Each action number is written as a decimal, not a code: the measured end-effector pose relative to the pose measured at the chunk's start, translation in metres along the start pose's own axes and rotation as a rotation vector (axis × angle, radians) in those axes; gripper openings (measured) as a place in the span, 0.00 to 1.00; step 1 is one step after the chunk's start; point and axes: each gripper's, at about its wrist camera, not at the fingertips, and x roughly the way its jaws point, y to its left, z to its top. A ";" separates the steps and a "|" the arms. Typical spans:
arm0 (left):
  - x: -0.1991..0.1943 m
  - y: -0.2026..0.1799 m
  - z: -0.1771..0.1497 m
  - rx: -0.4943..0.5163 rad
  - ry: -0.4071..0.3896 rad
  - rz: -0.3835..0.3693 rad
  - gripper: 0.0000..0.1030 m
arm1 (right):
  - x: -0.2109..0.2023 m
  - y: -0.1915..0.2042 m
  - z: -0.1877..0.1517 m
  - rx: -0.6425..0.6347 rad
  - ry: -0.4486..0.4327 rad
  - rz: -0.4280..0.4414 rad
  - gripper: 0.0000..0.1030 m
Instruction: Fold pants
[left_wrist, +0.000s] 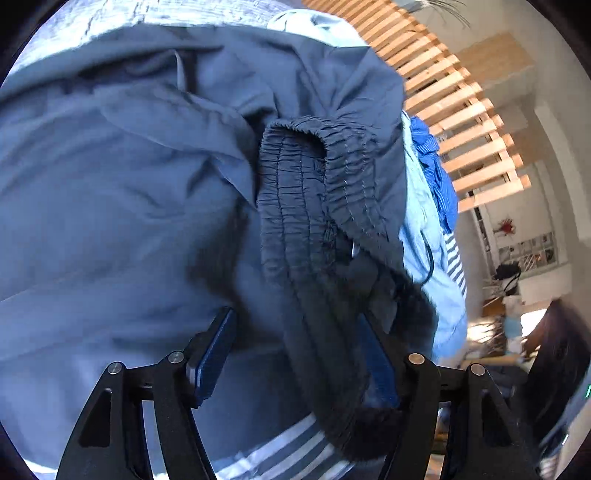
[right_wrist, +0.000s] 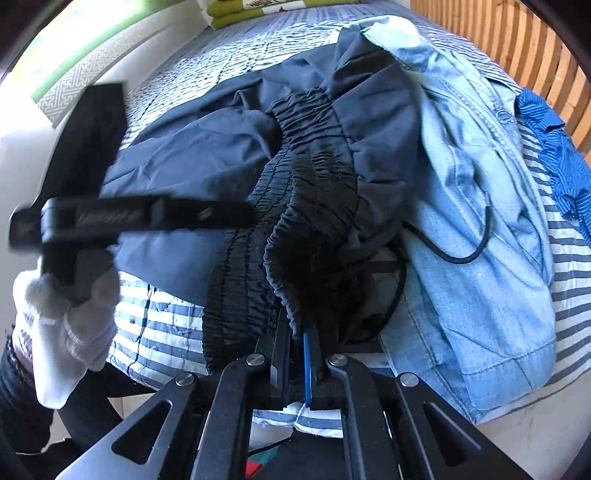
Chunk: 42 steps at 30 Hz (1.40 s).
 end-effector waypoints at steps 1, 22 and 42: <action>0.004 0.002 0.004 -0.028 0.001 -0.026 0.69 | 0.000 -0.001 -0.001 -0.002 -0.001 0.003 0.05; 0.008 -0.043 0.024 -0.005 -0.002 -0.097 0.77 | 0.010 -0.001 -0.015 -0.043 -0.034 0.123 0.05; -0.194 0.027 0.013 -0.027 -0.304 0.052 0.11 | -0.048 -0.008 -0.017 -0.042 -0.209 0.157 0.51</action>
